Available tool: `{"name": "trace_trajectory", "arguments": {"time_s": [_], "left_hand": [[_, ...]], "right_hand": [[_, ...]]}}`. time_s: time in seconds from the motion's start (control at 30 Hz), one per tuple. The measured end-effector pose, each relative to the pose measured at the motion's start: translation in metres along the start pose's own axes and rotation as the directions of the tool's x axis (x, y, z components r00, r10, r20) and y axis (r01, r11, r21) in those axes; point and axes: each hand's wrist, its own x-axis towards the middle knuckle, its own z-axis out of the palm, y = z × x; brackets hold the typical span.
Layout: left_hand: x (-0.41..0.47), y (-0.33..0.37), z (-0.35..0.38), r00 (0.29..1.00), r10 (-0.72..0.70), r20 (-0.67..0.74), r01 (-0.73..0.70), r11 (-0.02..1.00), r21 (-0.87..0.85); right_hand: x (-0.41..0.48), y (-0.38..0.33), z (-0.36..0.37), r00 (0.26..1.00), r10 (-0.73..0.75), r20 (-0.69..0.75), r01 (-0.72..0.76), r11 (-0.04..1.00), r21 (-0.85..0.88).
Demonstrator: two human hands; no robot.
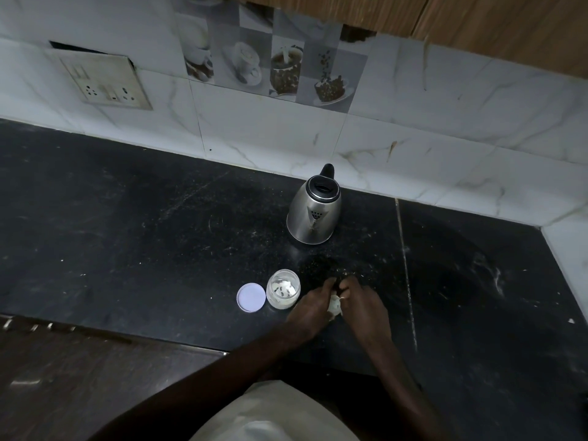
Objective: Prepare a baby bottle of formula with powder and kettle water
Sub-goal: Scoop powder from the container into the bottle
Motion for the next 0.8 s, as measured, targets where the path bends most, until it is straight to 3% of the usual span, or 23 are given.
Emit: {"name": "trace_trajectory", "arguments": {"time_s": [0.1,0.3,0.47,0.63,0.73,0.8], "left_hand": [[-0.001,-0.003,0.0,1.0,0.005,0.005,-0.005,1.0,-0.004],[-0.001,-0.006,0.002,1.0,0.018,0.018,-0.017,0.999,-0.027],[-0.005,-0.004,-0.003,0.999,0.047,-0.006,-0.047,0.995,-0.086],[-0.026,-0.001,-0.034,0.981,0.041,-0.191,-0.081,0.975,-0.208],[-0.038,-0.023,-0.058,0.921,-0.065,-0.385,-0.039,0.965,-0.257],[-0.041,-0.045,-0.068,0.876,-0.168,-0.452,0.048,0.963,-0.266]], "right_hand": [[-0.012,0.006,-0.004,0.999,0.031,-0.013,-0.03,0.995,0.1],[-0.035,0.01,-0.005,0.975,0.117,-0.191,-0.058,0.956,0.288],[-0.043,0.007,-0.01,0.921,0.223,-0.318,-0.038,0.867,0.497],[-0.033,-0.011,-0.016,0.88,0.371,-0.298,-0.073,0.724,0.686],[-0.021,-0.037,-0.007,0.917,0.313,-0.249,-0.035,0.682,0.731],[-0.011,-0.053,0.006,0.949,0.228,-0.219,-0.011,0.715,0.699]]}}
